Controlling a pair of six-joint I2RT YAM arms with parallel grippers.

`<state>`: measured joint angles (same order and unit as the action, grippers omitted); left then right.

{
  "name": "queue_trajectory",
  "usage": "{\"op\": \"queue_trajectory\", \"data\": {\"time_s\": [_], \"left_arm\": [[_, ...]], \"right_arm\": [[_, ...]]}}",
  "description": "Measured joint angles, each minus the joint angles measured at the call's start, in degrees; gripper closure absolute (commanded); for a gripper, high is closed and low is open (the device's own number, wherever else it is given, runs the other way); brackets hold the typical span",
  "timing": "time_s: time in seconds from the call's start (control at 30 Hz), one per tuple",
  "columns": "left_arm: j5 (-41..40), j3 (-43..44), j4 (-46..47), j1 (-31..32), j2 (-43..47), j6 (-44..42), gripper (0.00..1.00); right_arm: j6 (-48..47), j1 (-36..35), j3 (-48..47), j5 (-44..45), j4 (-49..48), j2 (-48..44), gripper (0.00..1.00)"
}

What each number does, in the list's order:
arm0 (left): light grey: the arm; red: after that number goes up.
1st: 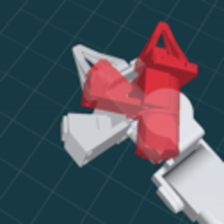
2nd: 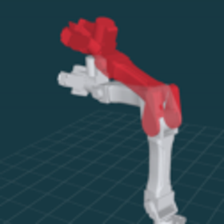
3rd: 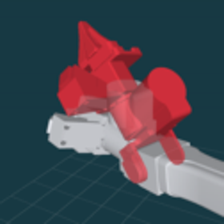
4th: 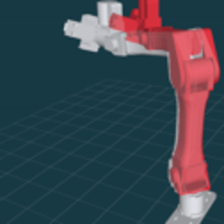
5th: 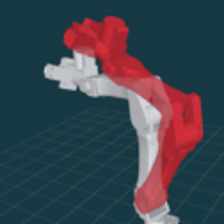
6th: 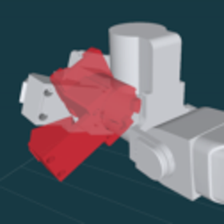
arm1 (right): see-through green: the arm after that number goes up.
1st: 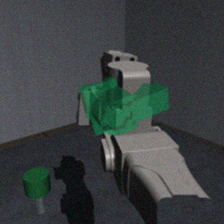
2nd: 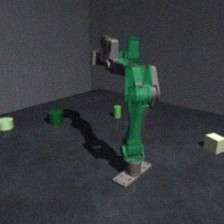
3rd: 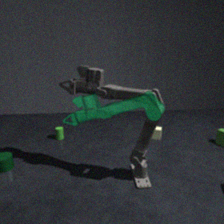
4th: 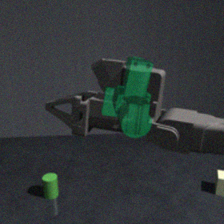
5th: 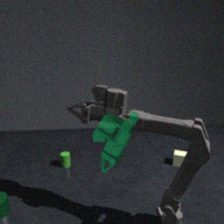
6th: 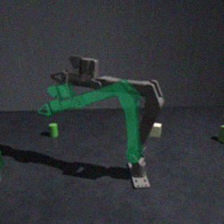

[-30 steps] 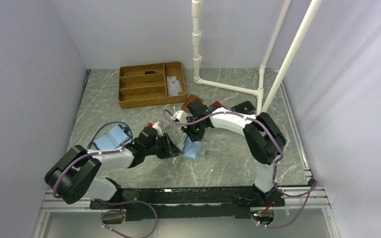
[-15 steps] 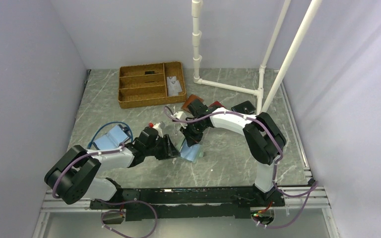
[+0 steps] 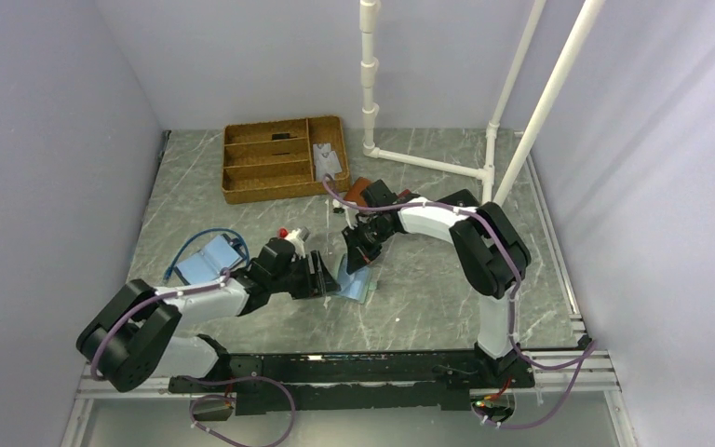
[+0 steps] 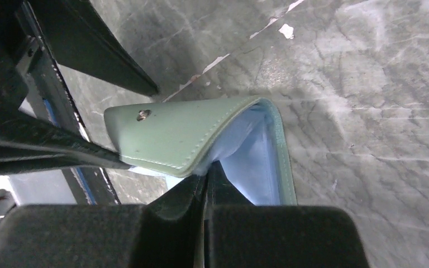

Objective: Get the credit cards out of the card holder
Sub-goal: Open the card holder at the center of the board.

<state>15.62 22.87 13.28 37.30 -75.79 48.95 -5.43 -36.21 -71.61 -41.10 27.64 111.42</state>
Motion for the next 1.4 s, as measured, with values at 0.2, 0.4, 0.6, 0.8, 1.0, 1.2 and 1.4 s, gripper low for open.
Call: {"op": "queue_trajectory", "data": {"time_s": [0.2, 0.4, 0.6, 0.8, 1.0, 1.2, 1.4], "left_arm": [[-2.5, 0.5, -6.2, 0.0, 5.5, -4.8, 0.19], [-2.8, 6.1, -10.9, -0.1, 2.9, -11.4, 0.14], [-2.0, 8.9, -11.5, -0.1, -0.2, -17.1, 0.14], [-0.6, 11.5, -12.3, 0.0, -5.1, -19.8, 0.15], [-0.4, 14.6, -12.0, 0.2, -9.5, -19.8, 0.40], [-1.0, 15.1, -11.9, 0.4, -12.2, -18.0, 0.93], [-2.1, 14.1, -11.2, 0.4, -12.1, -13.8, 1.00]], "right_arm": [[3.7, 1.1, 0.0, -2.9, -1.4, 2.6, 1.00], [6.3, 1.6, 0.0, -5.8, -2.1, 2.9, 0.99], [7.9, 2.5, 0.0, -8.7, -2.4, 3.3, 0.99], [8.7, 2.9, -0.6, -10.5, -2.6, 4.7, 0.98], [8.7, 2.9, -0.7, -11.1, -2.6, 4.8, 0.97], [8.4, 3.0, -0.8, -11.5, -2.7, 4.8, 0.85], [4.5, 3.4, -3.1, -11.3, 0.0, 4.7, 0.66]]}}
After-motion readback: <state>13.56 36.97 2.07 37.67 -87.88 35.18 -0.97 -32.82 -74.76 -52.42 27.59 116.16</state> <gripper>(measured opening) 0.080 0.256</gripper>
